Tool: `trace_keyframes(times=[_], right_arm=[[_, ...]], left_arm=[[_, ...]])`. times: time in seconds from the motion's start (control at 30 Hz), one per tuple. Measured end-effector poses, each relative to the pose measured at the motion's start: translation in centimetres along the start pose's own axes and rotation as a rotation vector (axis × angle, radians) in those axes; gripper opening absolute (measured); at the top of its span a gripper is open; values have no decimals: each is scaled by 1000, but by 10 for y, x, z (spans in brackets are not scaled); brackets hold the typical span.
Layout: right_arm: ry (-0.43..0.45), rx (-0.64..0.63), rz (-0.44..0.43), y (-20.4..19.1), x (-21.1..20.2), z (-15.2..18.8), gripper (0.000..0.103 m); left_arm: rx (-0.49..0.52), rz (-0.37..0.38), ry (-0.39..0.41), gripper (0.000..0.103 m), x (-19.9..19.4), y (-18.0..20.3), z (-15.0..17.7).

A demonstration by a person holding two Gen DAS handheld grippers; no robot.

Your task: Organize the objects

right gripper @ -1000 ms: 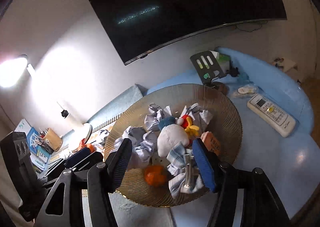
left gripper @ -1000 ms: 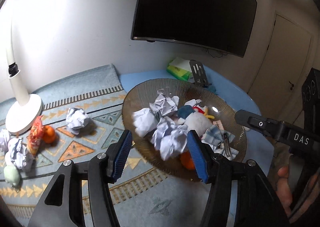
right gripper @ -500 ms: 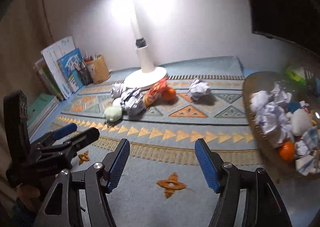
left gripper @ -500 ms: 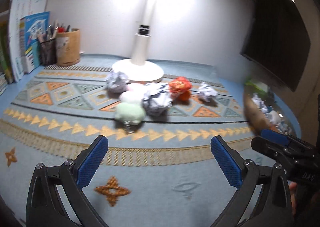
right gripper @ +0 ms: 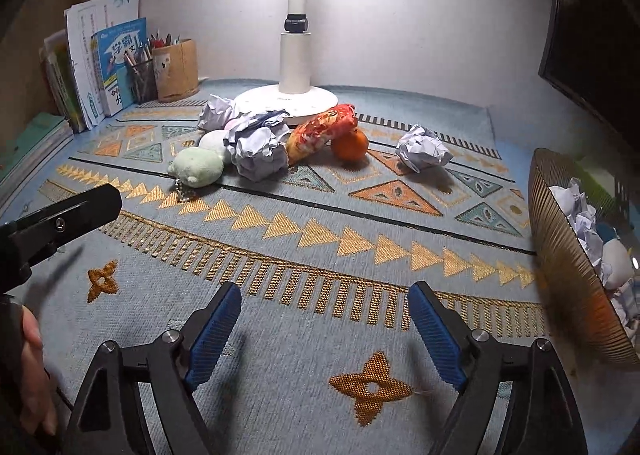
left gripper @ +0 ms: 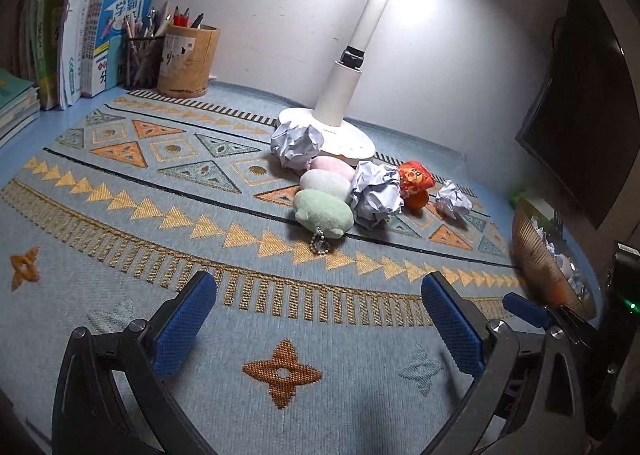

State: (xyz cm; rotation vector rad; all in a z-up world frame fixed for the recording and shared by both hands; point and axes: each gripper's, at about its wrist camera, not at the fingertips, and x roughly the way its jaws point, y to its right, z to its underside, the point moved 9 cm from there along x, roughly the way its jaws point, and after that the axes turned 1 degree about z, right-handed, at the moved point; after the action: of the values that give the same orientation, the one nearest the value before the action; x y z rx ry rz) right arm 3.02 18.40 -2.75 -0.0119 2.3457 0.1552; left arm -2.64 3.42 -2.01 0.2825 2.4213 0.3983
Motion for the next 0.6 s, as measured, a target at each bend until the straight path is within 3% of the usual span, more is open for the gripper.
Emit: trace_keyframes(times=[0.6], right_arm=[[-36, 6, 34, 1, 5, 4, 93]], left_arm=[[-34, -2, 5, 102, -1, -7, 0]])
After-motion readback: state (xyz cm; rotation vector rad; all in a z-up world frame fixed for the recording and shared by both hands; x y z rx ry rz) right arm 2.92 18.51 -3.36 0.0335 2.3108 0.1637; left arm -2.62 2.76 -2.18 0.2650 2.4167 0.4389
